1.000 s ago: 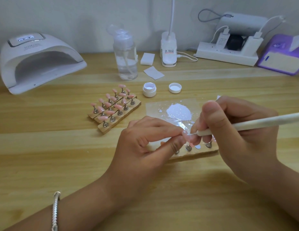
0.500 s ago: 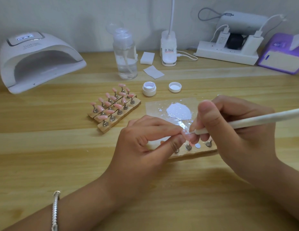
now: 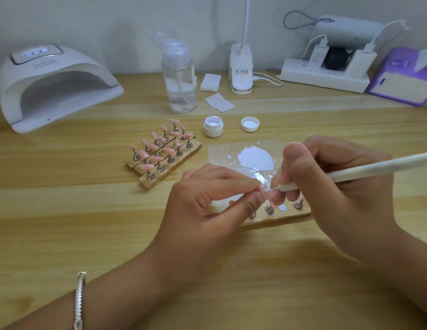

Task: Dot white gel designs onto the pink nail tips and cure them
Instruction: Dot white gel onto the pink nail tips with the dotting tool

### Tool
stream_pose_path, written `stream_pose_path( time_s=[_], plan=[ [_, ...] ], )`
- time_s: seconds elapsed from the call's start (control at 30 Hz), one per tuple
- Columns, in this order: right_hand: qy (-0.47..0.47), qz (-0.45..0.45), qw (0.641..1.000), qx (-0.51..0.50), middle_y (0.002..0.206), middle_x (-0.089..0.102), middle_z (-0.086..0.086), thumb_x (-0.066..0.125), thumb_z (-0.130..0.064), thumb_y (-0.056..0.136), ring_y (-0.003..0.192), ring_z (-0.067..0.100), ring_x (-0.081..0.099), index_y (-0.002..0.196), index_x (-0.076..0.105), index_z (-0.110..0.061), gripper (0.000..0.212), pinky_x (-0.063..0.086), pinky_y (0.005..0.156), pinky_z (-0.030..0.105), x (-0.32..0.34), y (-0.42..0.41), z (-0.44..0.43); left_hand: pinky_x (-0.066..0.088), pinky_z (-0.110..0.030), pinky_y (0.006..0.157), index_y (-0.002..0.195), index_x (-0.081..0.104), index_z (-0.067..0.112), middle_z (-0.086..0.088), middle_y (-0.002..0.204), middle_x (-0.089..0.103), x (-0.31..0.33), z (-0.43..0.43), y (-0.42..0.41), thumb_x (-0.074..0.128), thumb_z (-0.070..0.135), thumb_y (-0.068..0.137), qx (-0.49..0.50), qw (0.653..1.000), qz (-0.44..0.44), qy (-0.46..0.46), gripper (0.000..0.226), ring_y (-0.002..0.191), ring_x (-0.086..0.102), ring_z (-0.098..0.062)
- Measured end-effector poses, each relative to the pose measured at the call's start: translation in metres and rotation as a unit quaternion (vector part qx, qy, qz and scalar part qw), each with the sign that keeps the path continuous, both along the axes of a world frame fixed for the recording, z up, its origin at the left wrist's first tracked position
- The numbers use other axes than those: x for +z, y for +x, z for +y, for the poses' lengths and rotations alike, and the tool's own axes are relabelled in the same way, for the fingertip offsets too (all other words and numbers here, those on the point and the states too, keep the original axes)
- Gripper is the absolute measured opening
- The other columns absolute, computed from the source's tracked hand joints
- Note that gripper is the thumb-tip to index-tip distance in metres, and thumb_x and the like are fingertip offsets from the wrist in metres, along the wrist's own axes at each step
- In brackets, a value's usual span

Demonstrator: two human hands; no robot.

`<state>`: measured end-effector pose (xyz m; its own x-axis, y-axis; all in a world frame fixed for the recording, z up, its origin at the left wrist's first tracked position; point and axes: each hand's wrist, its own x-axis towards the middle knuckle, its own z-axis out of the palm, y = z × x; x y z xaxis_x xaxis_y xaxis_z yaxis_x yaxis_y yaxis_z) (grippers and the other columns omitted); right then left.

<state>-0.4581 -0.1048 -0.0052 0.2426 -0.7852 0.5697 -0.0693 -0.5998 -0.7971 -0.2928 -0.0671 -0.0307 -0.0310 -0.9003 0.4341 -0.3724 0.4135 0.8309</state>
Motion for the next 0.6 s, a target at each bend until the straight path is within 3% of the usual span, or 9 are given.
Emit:
stream_pose_path(
  time_s=[0.2,0.3,0.43,0.5,0.6],
  plan=[
    [0.028,-0.059,0.998,0.019,0.051,0.059,0.002,0.054,-0.022,0.097,0.041,0.016,0.059,0.063,0.058,-0.011,0.035,0.044,0.045,0.018,0.004,-0.001,-0.004,0.046,-0.057,0.085,0.087,0.080,0.022,0.017,0.088,0.074,-0.002,-0.002,0.001,0.074,0.023,0.084,0.002,1.000,-0.002,-0.002,0.007,0.091,0.068,-0.013],
    [0.051,-0.104,0.993,0.024,0.048,0.053,-0.007,0.060,-0.038,0.094,0.041,0.020,0.054,0.059,0.055,-0.011,0.044,0.041,0.046,0.022,0.009,-0.004,-0.010,0.046,-0.057,0.084,0.086,0.079,0.028,0.019,0.089,0.074,-0.002,-0.001,0.000,0.074,0.024,0.085,0.001,1.000,-0.003,-0.009,0.007,0.092,0.068,-0.013],
    [0.056,-0.133,0.990,0.000,0.049,0.046,-0.005,0.064,-0.046,0.090,0.041,0.009,0.045,0.058,0.056,-0.019,0.042,0.038,0.046,0.021,0.012,-0.008,-0.019,0.046,-0.058,0.085,0.088,0.078,0.029,0.018,0.089,0.074,-0.002,-0.001,0.001,0.071,0.030,0.087,-0.006,1.000,0.007,-0.012,0.007,0.093,0.069,-0.014],
    [0.057,-0.123,0.990,-0.032,0.051,0.051,-0.011,0.066,-0.040,0.091,0.042,0.008,0.047,0.059,0.059,-0.023,0.036,0.040,0.047,0.019,0.012,-0.012,-0.025,0.046,-0.058,0.085,0.088,0.078,0.029,0.018,0.089,0.074,-0.002,-0.001,0.001,0.073,0.029,0.087,-0.007,1.000,0.006,-0.014,0.006,0.093,0.069,-0.014],
    [0.076,-0.061,0.993,-0.073,0.057,0.064,-0.004,0.059,-0.045,0.094,0.052,0.009,0.059,0.065,0.066,-0.023,0.037,0.045,0.057,0.013,0.009,-0.019,-0.034,0.045,-0.058,0.086,0.087,0.079,0.027,0.017,0.087,0.074,-0.002,-0.001,0.000,0.073,0.028,0.086,-0.005,1.000,0.007,-0.010,0.006,0.092,0.069,-0.014]
  ],
)
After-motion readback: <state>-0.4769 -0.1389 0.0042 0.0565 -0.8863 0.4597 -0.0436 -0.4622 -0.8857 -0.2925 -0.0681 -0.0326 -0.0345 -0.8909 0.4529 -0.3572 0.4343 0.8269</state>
